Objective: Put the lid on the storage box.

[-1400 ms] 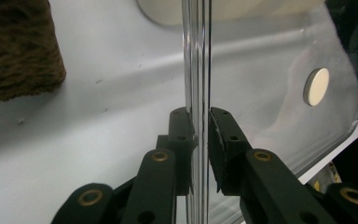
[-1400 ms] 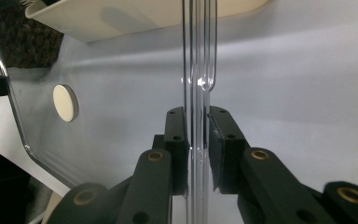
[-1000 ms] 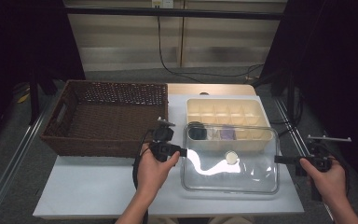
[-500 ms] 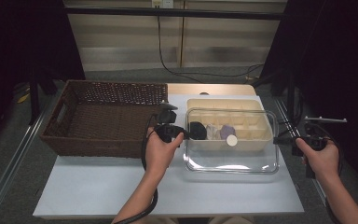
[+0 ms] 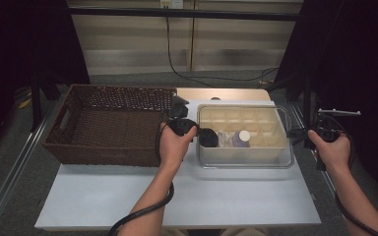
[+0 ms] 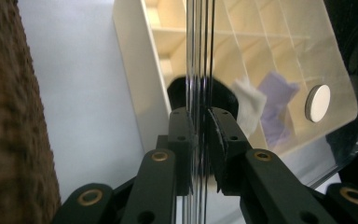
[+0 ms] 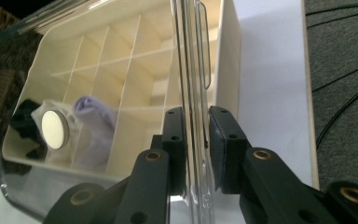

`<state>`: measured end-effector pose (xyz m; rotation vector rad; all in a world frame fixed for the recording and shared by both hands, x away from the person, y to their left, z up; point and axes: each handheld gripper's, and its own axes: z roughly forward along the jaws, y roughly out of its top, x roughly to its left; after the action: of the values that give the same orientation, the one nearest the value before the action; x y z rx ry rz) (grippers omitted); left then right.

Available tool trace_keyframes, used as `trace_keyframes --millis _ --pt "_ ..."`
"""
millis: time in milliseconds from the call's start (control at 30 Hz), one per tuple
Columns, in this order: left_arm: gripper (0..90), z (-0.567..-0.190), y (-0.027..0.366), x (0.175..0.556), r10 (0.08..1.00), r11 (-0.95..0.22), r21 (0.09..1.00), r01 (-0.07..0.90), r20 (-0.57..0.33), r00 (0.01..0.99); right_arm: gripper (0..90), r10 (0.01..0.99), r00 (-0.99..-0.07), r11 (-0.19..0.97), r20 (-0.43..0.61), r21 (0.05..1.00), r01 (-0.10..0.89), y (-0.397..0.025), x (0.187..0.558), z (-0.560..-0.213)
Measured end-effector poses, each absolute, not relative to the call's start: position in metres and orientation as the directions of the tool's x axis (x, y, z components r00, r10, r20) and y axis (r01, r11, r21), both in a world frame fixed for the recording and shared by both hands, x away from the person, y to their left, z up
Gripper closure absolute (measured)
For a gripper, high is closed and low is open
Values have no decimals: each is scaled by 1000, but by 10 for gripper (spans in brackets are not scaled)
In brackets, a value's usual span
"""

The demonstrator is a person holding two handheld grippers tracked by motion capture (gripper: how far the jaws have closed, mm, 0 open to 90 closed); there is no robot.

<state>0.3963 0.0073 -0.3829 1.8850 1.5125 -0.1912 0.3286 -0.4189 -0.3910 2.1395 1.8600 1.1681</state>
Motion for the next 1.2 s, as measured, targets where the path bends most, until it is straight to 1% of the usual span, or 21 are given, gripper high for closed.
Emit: trace_keyframes --millis 133,267,300,367,400,433,467,500,533,600,633,667,700,767,800,867,1000,1100,1200 --pt "793 -380 6 406 809 -65 426 902 -507 298 777 872 -12 -275 489 510 815 -420 339 -393" --pt "782 -385 5 410 809 -65 420 905 -508 295 756 874 -18 -282 486 536 796 -417 344 -397" --pt "776 -386 5 410 810 -70 423 903 -504 299 741 882 -29 -267 470 551 791 -416 345 -399" --pt "754 -388 2 407 820 -82 440 894 -480 311 706 890 -46 -256 454 579 774 -413 346 -403" --pt "750 -388 2 406 836 -91 468 879 -444 323 693 893 -46 -251 447 582 773 -411 346 -404" --pt "766 -388 2 405 836 -99 485 869 -432 337 694 897 -48 -244 439 584 775 -410 346 -405" --pt "736 -387 2 405 819 -93 484 870 -460 343 703 904 -53 -228 424 584 779 -409 346 -406" --pt "707 -386 2 404 807 -109 493 863 -462 367 701 909 -55 -220 413 588 778 -407 346 -407" --pt "689 -384 1 403 811 -122 507 853 -445 380 687 912 -59 -213 406 592 778 -407 346 -408" --pt "661 -383 1 400 802 -129 513 849 -450 393 646 915 -73 -198 398 598 777 -406 345 -409" --pt "632 -382 2 397 802 -135 522 842 -442 402 629 915 -82 -195 396 608 769 -405 345 -409" --pt "626 -381 4 394 803 -154 528 835 -426 417 627 915 -94 -187 392 619 763 -404 343 -407" --pt "598 -381 5 392 796 -164 529 833 -427 428 609 917 -104 -179 386 630 756 -404 341 -404" --pt "549 -380 8 383 786 -197 576 794 -392 479 583 915 -139 -155 380 646 747 -404 336 -399" --pt "518 -380 9 379 779 -202 583 787 -392 490 560 918 -172 -120 357 666 736 -406 332 -396" --pt "507 -379 12 372 764 -232 590 773 -382 521 555 921 -188 -98 341 669 736 -408 326 -392" --pt "493 -376 14 359 742 -270 589 762 -377 554 505 922 -242 -27 301 676 737 -412 311 -388" --pt "487 -375 16 349 731 -292 593 751 -368 575 491 914 -282 15 291 672 741 -413 298 -388" --pt "477 -375 17 339 723 -315 595 740 -355 593 482 906 -307 33 291 676 736 -414 287 -385"
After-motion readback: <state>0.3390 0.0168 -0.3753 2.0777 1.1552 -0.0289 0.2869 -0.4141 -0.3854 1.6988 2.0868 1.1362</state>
